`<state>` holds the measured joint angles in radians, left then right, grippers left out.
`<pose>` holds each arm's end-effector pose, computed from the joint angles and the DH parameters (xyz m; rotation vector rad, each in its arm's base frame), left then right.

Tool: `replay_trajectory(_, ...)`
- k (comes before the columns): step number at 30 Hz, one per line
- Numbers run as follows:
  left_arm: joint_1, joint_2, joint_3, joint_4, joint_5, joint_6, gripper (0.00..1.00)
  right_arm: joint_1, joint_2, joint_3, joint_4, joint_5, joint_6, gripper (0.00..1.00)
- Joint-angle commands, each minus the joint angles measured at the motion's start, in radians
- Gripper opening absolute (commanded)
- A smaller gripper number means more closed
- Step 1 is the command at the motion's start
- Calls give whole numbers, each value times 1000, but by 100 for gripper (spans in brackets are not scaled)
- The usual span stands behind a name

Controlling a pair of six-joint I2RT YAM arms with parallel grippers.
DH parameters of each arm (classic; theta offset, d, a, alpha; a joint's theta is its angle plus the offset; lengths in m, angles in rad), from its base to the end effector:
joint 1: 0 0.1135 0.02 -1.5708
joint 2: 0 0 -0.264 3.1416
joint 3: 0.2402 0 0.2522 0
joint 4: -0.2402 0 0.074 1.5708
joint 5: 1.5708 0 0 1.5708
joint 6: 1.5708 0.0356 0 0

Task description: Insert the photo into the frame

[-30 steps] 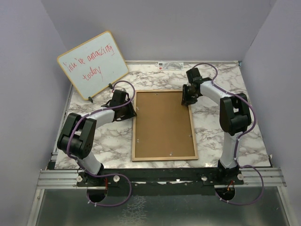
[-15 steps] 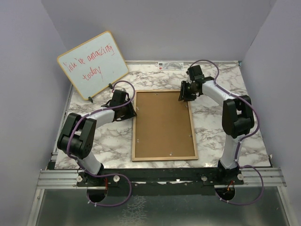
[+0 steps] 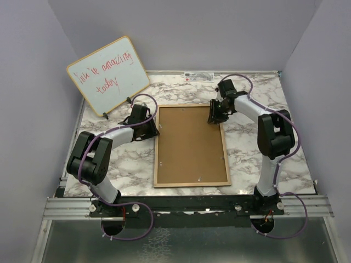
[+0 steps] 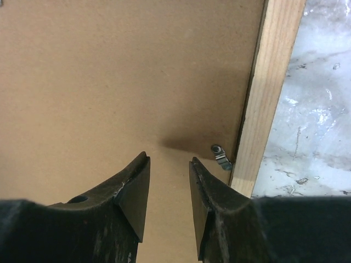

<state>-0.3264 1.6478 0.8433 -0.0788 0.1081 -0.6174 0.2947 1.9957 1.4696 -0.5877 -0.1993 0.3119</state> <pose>0.3046 -0.1072 0.1573 -0.3177 2.5054 -0.5326 0.3987 0.1284 0.1852 -0.0400 2.7299 0.4500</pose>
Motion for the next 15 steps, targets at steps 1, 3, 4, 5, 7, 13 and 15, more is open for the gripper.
replay_trajectory(1,7,23,-29,-50,-29,5,42,6,32,6,-54,67,-11,39)
replay_trajectory(3,7,23,-29,-50,-31,5,42,7,31,11,-58,88,-8,39)
replay_trajectory(4,7,23,-28,-49,-30,5,42,6,30,11,-57,97,-5,39)
replay_trajectory(5,7,23,-28,-50,-31,5,42,7,30,11,-56,109,-4,39)
replay_trajectory(7,7,23,-29,-49,-32,5,42,7,30,16,-57,127,-3,38)
replay_trajectory(13,7,23,-28,-49,-31,4,42,4,31,13,-40,169,20,38)
replay_trajectory(15,7,21,-29,-48,-30,4,42,5,27,8,-32,178,27,37)
